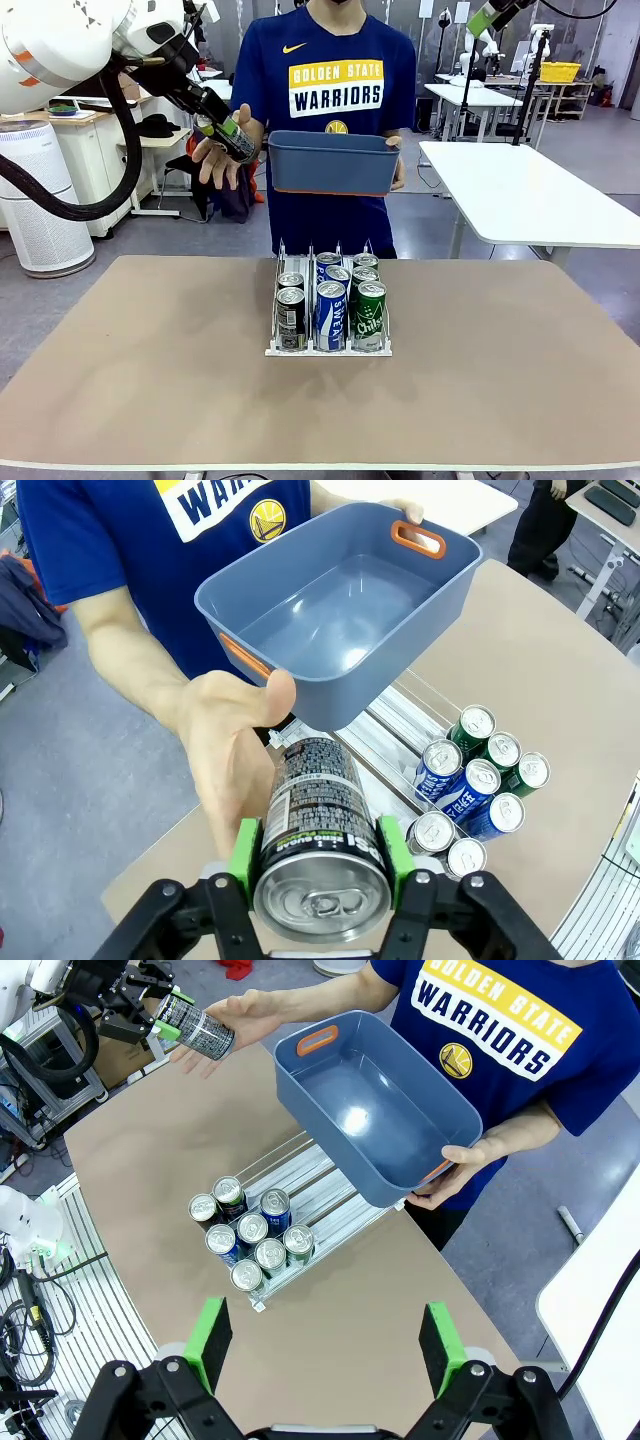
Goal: Fill the beverage cans into the dispenser.
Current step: Place the picked Pepsi coke in the line of the Automatic Can Dispenser with the same cans.
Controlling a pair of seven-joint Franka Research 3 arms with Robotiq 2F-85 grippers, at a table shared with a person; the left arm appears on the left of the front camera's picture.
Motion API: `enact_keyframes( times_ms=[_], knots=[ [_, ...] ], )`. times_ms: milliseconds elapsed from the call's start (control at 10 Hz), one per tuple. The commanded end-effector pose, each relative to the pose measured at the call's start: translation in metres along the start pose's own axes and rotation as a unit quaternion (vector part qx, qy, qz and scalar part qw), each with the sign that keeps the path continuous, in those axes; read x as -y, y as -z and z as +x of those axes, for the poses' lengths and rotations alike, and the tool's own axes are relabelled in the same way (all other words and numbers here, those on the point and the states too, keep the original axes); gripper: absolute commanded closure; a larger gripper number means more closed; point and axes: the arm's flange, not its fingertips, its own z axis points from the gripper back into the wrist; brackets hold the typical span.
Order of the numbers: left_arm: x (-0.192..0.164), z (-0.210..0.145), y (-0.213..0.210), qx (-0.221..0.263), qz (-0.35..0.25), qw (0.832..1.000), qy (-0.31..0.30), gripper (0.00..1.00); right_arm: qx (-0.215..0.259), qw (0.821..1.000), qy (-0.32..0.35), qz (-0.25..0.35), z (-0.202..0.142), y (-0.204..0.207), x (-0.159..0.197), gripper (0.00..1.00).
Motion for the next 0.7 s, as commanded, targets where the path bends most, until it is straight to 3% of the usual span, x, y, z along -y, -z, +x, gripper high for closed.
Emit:
enact_keyframes(
  times_ms=[0, 600],
  knots=[
    [-0.0016, -0.0007, -0.0021, 0.003, -0.001, 1.000, 0.005, 0.87, 0.000, 1.000, 0.000, 0.002, -0.0005, 0.0003, -0.0005, 0.00],
    [-0.0016, -0.0007, -0.0021, 0.003, -0.001, 1.000, 0.005, 0.87, 0.000, 1.000, 0.000, 0.002, -0.0005, 0.0003, -0.0005, 0.00]
  ],
)
